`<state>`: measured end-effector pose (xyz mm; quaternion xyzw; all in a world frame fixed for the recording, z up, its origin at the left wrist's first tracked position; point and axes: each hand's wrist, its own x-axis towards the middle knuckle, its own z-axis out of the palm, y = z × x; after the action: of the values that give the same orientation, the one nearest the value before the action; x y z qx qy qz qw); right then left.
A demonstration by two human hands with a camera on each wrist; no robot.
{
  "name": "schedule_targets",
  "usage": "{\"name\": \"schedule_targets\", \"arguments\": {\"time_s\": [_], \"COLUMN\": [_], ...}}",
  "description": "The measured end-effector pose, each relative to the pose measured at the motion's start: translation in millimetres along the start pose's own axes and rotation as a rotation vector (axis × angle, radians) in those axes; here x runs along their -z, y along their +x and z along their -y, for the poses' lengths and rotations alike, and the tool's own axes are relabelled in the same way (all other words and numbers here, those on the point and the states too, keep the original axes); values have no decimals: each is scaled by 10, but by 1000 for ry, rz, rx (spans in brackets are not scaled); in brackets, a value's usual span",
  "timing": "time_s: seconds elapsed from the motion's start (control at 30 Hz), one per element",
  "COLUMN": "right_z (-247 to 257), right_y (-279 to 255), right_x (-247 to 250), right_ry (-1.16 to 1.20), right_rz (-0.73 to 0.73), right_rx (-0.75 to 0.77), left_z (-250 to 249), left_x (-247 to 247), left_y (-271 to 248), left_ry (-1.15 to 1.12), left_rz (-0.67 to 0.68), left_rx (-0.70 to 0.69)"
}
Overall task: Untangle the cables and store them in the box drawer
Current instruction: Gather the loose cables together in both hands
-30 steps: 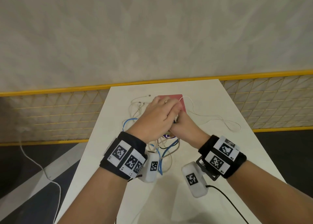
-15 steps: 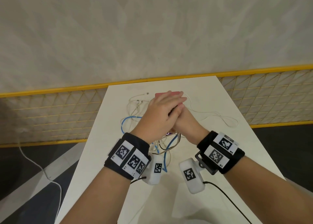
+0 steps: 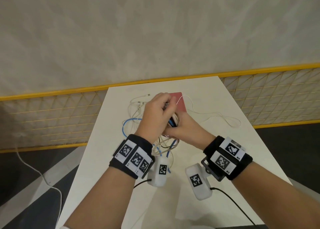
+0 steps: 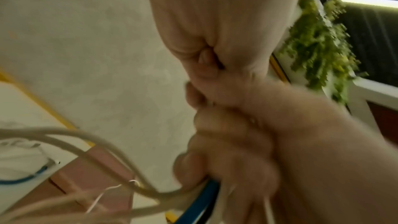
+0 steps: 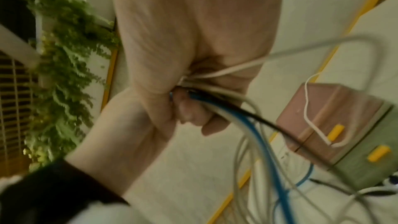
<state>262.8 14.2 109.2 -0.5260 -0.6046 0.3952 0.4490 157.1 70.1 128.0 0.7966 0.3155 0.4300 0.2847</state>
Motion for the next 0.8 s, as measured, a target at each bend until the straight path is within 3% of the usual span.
{"name": "schedule_targets", "arguments": {"time_s": [0.1,0.17,0.27,0.3,0.37,0.43,0.53,0.67,0.8], "right_z": [-81,-118,-151,-163,-132,-111,-86,-65,-68], "right_y": [-77,-121,-153,-155,-153,-143,-165,-194,-209], "right_x": [38,50,38,22,-15,-27,8,69,164], "right_ry": [-120,-170,-212,-220,-214,-185,-54,163,238], "right_rz": [51,44,17,7,2,26,122,174,204], "right_rx": [-20,-27,-34,-23,-33,-60,-175,-251,-250], "left_z": [67,119,165,147,147,180,231,156,172], "left_x": [52,57,39,18,-53,-105,-98,-82,-94], "left_y": [10,-11,-83,-109,-185,-261,-266,-186,-160], "left_ry": [-108,-92,275,324,296,250,208,204,306], "left_rz": [-20,16,-58,-31,173,347,441,484,421], "left_rx": [166,186,-89,-220,-377,-321,-217,-148,-202]}}
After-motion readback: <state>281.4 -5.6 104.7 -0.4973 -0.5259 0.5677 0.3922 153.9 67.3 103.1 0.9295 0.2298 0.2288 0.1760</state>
